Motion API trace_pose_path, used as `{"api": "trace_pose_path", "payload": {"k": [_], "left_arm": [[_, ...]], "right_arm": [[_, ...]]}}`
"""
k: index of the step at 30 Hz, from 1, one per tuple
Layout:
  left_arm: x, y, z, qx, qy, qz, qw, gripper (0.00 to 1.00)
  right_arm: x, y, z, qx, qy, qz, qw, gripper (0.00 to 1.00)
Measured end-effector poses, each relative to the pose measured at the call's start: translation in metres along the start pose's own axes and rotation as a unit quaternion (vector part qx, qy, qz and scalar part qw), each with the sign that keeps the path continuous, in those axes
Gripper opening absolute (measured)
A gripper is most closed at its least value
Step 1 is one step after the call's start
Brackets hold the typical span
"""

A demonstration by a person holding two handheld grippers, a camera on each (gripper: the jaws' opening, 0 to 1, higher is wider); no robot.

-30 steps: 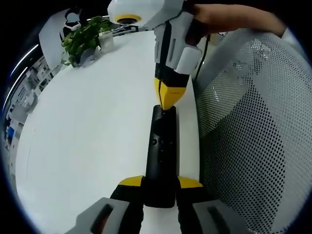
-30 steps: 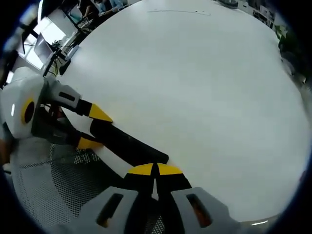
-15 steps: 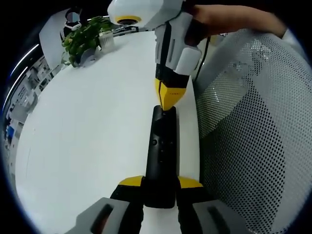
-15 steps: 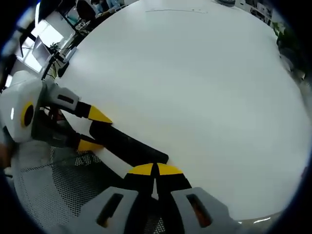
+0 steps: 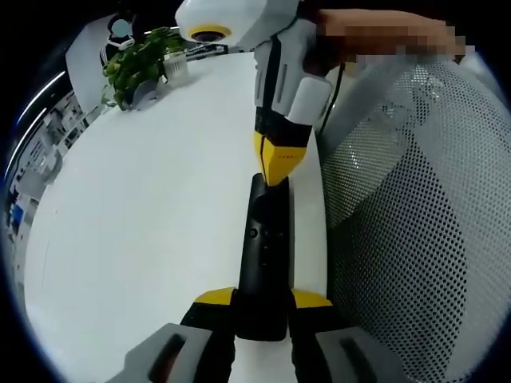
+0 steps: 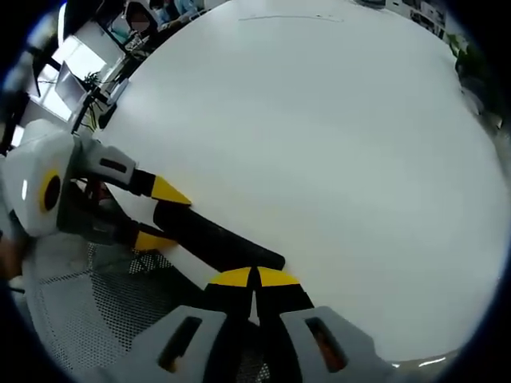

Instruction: Press the specified remote control buttons in sequence, fully releasing each button before pressing the next.

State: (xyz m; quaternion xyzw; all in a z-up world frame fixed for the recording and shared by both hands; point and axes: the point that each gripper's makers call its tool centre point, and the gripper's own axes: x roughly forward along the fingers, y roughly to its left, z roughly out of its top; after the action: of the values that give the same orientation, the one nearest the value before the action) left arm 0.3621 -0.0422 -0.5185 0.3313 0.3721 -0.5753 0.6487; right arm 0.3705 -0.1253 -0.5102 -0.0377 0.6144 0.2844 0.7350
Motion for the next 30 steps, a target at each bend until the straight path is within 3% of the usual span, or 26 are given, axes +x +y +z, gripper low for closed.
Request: {"api": "trace_pose_path", "payload": {"k": [16, 19, 26, 30], "left_arm": [[0.0002, -0.0001, -0.0001, -0.001, 0.001, 0.0, 1.0, 0.25], [0.0002, -0.0002, 0.0, 0.001, 0.002, -0.001, 1.0, 0.25], [0.0005, -0.0002, 0.0002, 0.001, 0.003, -0.001, 1.0, 0.25], [0.0003, -0.0006, 0.0002, 0.001, 0.002, 0.0, 1.0, 0.25]], "right_arm": [[0.0039, -0.0028, 0.0007, 0.007, -0.004, 0.001, 1.0, 0.0], [0.0035, -0.0001, -0.0005, -0.053, -0.006, -0.014, 0.9985, 0.0], [0.0029, 0.0006, -0.0005, -0.044, -0.01, -0.026, 0.9987, 0.0], [0.0015, 0.0006, -0.0013, -0.005, -0.011, -0.013, 0.9998, 0.0]]}}
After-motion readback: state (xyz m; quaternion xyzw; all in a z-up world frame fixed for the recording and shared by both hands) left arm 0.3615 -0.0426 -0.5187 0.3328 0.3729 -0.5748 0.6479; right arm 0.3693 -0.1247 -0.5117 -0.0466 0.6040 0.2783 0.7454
